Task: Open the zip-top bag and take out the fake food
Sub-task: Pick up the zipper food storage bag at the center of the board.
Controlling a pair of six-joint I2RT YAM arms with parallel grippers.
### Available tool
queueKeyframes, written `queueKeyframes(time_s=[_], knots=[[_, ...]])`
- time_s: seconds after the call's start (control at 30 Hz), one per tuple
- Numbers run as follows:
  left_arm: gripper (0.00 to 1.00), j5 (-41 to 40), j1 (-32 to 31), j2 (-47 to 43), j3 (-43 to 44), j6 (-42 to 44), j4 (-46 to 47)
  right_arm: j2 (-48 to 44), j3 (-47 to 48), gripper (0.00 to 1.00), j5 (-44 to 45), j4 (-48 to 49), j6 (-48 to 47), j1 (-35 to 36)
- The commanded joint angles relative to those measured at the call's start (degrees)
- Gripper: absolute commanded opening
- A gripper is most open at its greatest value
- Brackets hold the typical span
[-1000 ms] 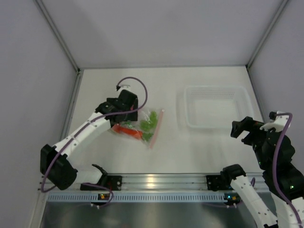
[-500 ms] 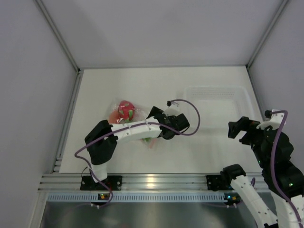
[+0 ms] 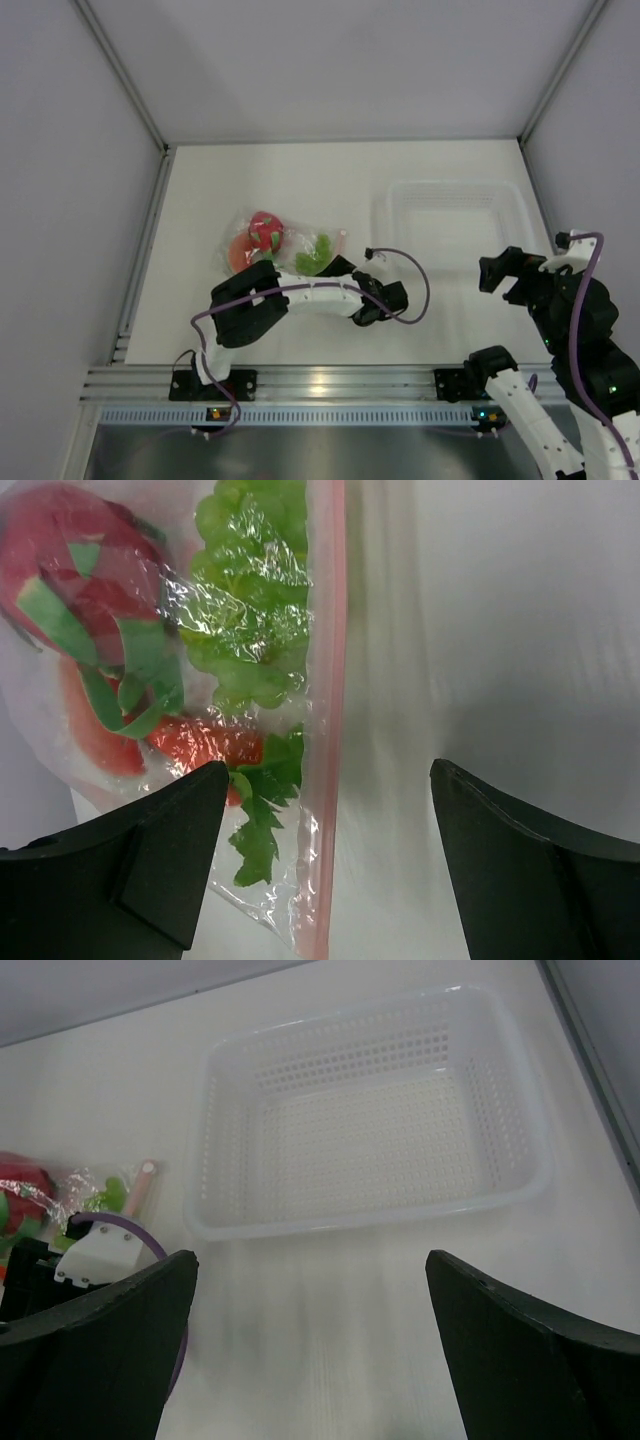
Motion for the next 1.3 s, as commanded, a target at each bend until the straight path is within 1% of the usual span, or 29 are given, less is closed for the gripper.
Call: queueKeyframes(time_s=[0.0,0.13,0.2,0.23,0.3,0.33,0.4,0.5,0.53,0.57,0.6,0.63,0.67,0.8,0.97,1.13,1.27], knots=[[0.88,-4.33,0.23,0.92,-1.81,-3.15,-0.71,-0.78,0.73,0.99,-1.62,2.75,-0.27,0.29],[0.85,-6.71,0.41,2.41,-3.40,-3.76,-0.62,-0.60,0.73,0.99,-2.41,2.92,-0.27,0.29],[0.81,-7.50,1.28,2.94,-4.28,-4.38,-0.62,-0.77,0.73,0.99,-2.76,3.18,-0.27,0.29],[0.77,-7.94,1.63,3.30,-4.63,-4.90,-0.62,-0.78,0.73,0.99,-2.85,3.27,-0.35,0.12],[0.75,-8.99,2.69,3.30,-5.42,-5.17,-0.62,-0.86,0.81,0.99,-3.64,3.71,-0.18,0.20],[0.70,-9.61,2.95,3.30,-5.51,-5.35,-0.54,-0.86,0.81,0.99,-3.82,3.89,-0.09,0.29],[0.65,-10.57,3.04,2.95,-5.60,-5.44,-0.62,-0.78,0.73,0.99,-4.00,4.15,-0.18,0.29],[0.47,-10.84,3.31,1.99,-5.16,-5.26,-0.53,-0.51,0.29,0.99,-4.61,4.50,-0.18,0.29],[0.30,-10.76,3.39,1.63,-5.07,-5.09,-0.36,-0.43,-0.06,0.99,-4.79,4.59,-0.27,0.29],[0.21,-10.76,3.48,1.19,-4.98,-5.00,-0.36,-0.34,-0.15,0.99,-5.14,4.59,-0.44,0.29],[0.07,-10.76,3.57,0.41,-4.90,-4.74,-0.53,0.10,-0.15,0.99,-5.40,4.68,-0.35,0.29],[0.02,-10.58,3.57,-0.21,-4.89,-4.65,-0.36,0.19,-0.15,0.99,-5.58,4.51,-0.44,0.20],[0.00,-10.41,3.57,-1.43,-4.89,-4.56,-0.45,0.45,-0.07,0.99,-5.58,4.50,-0.62,0.29],[0.00,-7.69,3.57,-5.31,-4.28,-3.16,-0.10,0.54,0.20,0.99,-5.58,4.59,-0.62,0.29],[0.00,-2.15,3.57,-10.49,-3.23,3.34,2.45,0.80,-0.24,0.99,-6.10,5.12,-0.27,0.29],[0.00,7.42,3.92,-19.19,-2.88,10.10,6.49,1.42,-0.42,0.99,-6.46,5.47,-0.35,0.20],[0.00,12.88,4.36,-25.16,-1.12,14.59,6.32,1.77,-0.50,0.99,-7.86,6.35,-0.44,0.29]])
